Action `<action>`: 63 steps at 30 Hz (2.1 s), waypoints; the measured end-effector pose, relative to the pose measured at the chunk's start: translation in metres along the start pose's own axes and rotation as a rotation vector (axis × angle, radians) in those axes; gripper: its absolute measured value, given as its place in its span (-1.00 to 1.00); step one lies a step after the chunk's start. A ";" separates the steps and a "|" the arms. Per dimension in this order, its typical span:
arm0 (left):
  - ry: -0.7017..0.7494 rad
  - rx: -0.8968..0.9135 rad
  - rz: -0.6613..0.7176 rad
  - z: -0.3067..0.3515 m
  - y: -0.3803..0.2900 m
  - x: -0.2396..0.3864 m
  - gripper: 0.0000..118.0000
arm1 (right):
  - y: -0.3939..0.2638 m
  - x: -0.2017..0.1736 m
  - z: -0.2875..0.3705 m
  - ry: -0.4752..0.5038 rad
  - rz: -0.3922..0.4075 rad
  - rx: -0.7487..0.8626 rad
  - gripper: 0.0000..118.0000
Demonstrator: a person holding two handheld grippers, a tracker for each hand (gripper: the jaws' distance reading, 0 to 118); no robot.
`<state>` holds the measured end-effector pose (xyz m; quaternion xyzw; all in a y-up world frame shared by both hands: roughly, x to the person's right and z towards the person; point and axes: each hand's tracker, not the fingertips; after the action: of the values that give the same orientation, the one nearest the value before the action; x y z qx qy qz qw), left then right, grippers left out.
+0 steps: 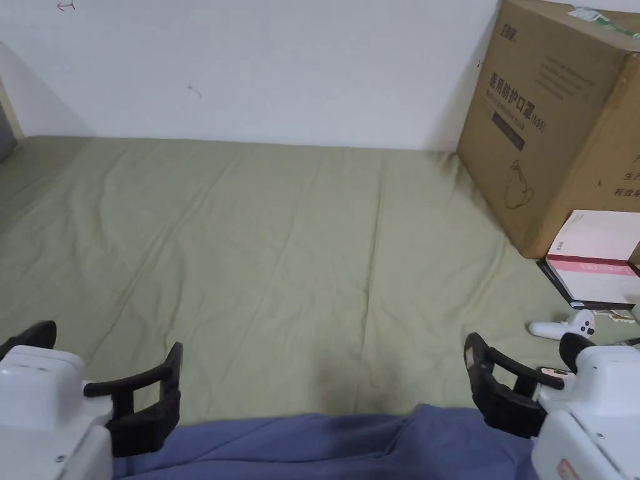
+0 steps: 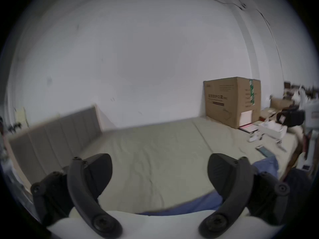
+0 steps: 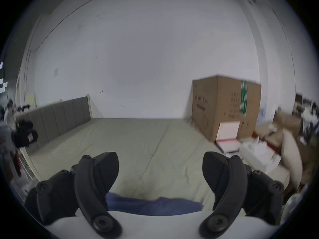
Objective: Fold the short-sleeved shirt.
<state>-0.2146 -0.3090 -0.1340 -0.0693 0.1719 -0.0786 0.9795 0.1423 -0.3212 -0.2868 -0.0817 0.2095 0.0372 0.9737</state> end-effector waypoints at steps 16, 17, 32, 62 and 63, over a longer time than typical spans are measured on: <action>-0.111 -0.601 0.399 -0.045 -0.128 -0.136 -0.93 | -0.022 -0.036 -0.002 0.068 0.004 -0.119 -0.74; -0.163 -0.645 0.493 -0.047 -0.143 -0.153 -0.85 | -0.024 -0.039 -0.002 0.071 0.001 -0.132 -0.74; -0.834 -0.672 1.293 -0.137 -0.306 -0.165 1.00 | -0.015 -0.079 0.006 0.098 -0.001 -0.183 -0.74; 0.037 -0.698 0.392 -0.120 -0.142 0.089 -0.91 | -0.044 -0.069 0.011 0.128 -0.132 -0.205 -0.73; 0.025 -0.738 0.386 -0.126 -0.150 0.103 -0.91 | -0.045 -0.066 0.012 0.130 -0.134 -0.206 -0.74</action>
<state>-0.1826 -0.4874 -0.2604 -0.3815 0.2104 0.1724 0.8834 0.0918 -0.3655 -0.2417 -0.1974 0.2615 -0.0121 0.9447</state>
